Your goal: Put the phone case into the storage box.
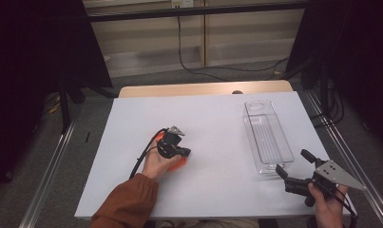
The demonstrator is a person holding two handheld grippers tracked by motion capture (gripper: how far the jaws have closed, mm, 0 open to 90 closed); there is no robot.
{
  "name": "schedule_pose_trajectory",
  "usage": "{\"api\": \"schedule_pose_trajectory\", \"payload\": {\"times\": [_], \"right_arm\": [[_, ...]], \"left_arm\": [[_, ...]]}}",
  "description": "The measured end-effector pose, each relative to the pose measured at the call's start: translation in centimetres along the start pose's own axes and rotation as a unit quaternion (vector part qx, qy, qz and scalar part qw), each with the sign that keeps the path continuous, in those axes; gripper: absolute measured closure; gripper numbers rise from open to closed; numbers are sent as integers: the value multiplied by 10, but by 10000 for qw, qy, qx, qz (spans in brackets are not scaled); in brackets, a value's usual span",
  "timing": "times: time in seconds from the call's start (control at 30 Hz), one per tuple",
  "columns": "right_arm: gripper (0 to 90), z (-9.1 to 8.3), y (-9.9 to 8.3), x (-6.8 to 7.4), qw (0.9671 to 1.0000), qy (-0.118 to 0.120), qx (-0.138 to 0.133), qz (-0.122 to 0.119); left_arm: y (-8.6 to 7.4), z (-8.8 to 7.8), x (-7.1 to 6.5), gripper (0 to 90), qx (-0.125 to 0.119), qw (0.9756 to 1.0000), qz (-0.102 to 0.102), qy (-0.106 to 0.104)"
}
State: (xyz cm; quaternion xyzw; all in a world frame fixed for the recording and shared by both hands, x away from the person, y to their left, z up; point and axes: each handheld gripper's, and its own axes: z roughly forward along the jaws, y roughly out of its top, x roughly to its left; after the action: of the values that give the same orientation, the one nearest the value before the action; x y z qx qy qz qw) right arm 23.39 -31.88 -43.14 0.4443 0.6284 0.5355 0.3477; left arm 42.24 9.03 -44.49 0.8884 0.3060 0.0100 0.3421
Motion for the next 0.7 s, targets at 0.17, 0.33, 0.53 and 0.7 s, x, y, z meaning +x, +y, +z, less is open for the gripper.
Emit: {"api": "schedule_pose_trajectory", "payload": {"times": [0.17, 0.33, 0.53, 0.7], "right_arm": [[0, 0, 0, 0, 10000, 3, 1, -24], [0, 0, 0, 0, 10000, 6, -1, 6], [0, 0, 0, 0, 10000, 32, 0, -29], [0, 0, 0, 0, 10000, 27, 3, -22]], "left_arm": [[-3, -2, -1, 900, -37, 10000, -74, 30], [-4, -3, -1, 900, -4, 10000, -69, 11], [-5, -4, 0, 900, 2, 9999, -113, -12], [-6, -5, 0, 900, 34, 9999, -119, -42]]}}
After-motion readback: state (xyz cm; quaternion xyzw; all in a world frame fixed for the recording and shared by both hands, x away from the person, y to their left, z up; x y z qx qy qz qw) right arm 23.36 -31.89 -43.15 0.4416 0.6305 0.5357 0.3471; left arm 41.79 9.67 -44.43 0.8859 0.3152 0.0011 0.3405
